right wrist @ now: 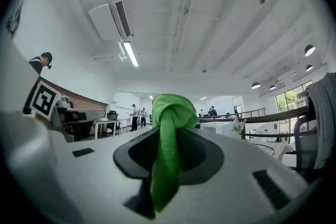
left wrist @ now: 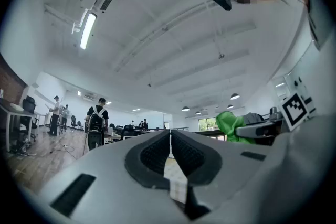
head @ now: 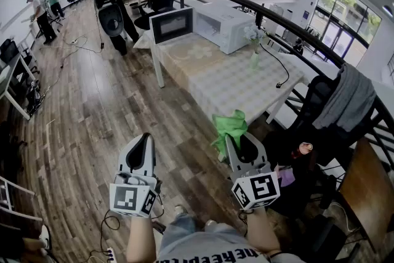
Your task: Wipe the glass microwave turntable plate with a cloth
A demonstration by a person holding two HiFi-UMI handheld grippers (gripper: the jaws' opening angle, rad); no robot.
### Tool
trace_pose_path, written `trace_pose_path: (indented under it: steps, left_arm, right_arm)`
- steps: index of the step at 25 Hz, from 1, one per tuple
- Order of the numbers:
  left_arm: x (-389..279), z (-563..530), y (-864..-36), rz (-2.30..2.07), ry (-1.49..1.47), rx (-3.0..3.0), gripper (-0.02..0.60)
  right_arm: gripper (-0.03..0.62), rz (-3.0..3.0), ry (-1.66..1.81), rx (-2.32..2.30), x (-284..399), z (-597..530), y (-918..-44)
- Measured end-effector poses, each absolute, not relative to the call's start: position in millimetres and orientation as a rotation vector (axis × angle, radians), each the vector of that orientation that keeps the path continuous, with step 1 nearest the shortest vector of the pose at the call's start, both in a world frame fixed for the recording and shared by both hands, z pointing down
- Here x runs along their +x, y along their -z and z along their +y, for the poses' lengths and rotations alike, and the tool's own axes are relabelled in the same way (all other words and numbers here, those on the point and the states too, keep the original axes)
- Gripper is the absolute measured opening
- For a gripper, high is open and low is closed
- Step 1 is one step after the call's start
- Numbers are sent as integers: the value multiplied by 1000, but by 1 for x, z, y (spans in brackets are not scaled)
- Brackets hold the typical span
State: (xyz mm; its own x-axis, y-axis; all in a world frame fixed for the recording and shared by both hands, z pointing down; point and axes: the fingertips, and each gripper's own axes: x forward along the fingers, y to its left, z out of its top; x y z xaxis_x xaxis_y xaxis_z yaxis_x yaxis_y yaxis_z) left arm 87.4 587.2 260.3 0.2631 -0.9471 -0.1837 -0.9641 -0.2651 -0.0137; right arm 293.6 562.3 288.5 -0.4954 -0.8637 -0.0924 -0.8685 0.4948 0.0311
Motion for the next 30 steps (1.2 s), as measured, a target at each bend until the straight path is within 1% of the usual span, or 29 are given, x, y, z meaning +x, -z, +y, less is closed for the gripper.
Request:
trace_pose_path:
  steps: [17, 30]
  left_arm:
    - [37, 531, -261, 1785, -225, -2428, 12]
    - [-12, 483, -269, 1736, -249, -2471, 12]
  right_arm:
    - [97, 2633, -113, -1599, 246, 512, -294]
    - [98, 2620, -100, -1605, 194, 472, -297]
